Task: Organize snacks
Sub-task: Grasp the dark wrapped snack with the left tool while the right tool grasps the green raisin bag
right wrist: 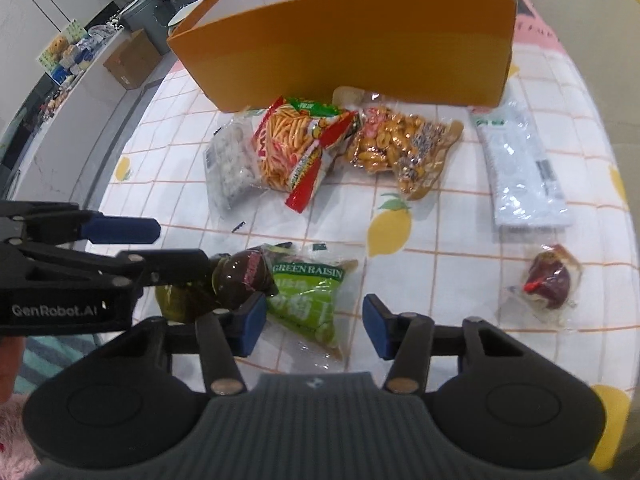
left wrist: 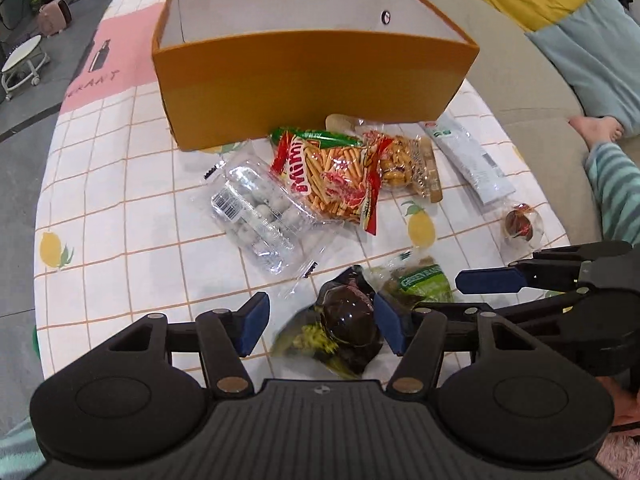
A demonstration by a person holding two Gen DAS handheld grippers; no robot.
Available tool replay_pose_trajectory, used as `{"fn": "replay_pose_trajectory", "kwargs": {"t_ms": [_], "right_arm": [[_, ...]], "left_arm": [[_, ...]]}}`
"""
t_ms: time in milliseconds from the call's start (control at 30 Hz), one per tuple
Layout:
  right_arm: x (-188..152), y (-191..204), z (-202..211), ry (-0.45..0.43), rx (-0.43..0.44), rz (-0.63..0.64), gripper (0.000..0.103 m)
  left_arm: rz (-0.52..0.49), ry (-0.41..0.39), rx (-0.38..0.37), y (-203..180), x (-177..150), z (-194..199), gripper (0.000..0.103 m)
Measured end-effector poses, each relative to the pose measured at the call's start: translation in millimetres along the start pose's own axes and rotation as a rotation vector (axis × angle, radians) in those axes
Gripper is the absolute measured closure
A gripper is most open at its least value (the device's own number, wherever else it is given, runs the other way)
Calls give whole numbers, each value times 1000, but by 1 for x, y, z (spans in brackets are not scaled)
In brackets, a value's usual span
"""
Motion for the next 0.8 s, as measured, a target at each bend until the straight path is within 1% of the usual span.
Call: {"fn": "replay_pose_trajectory", "kwargs": {"t_ms": [67, 133, 300, 400, 433, 467, 500, 567, 667, 733, 800], "right_arm": [[1, -2, -4, 6, 6, -6, 54], [1, -4, -3, 13, 14, -15, 57], [-3, -13, 3, 7, -4, -16, 57], [-4, -17, 0, 20, 6, -35, 57], [-5, -17, -2, 27, 6, -38, 58], [-6, -17, -6, 36, -1, -31, 66], [-7, -18, -8, 36, -9, -27, 66], [-6, -19, -11, 39, -7, -35, 66], [-4, -22, -13, 45, -2, -48, 63], [-2, -24, -10, 33, 2, -57, 63], [2, -27, -9, 20, 3, -64, 61]], "left_arm": [[4, 7, -6, 1, 1, -5, 33], [4, 31, -7, 3, -1, -10, 33], [-25, 81, -15, -4, -9, -25, 33], [-41, 97, -7, -8, -12, -34, 33], [-50, 101, 0, -9, -12, -36, 33], [-59, 106, 5, -9, -12, -39, 33], [-64, 110, 5, -10, -12, -40, 33], [-62, 106, 3, -10, -13, -42, 33], [-63, 93, 3, -9, -11, -41, 33], [-78, 85, 9, -10, -9, -42, 31], [-85, 86, 9, -10, -8, -45, 30]]}}
Point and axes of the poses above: each gripper's, at about its wrist camera, not at the fingertips, and z roughly against the way its jaws point, y to its left, x to its top, the point moved 9 cm from there along -z, roughly the way its jaws point, and after that the axes turned 9 degrees about -x, right-handed, at the moved point
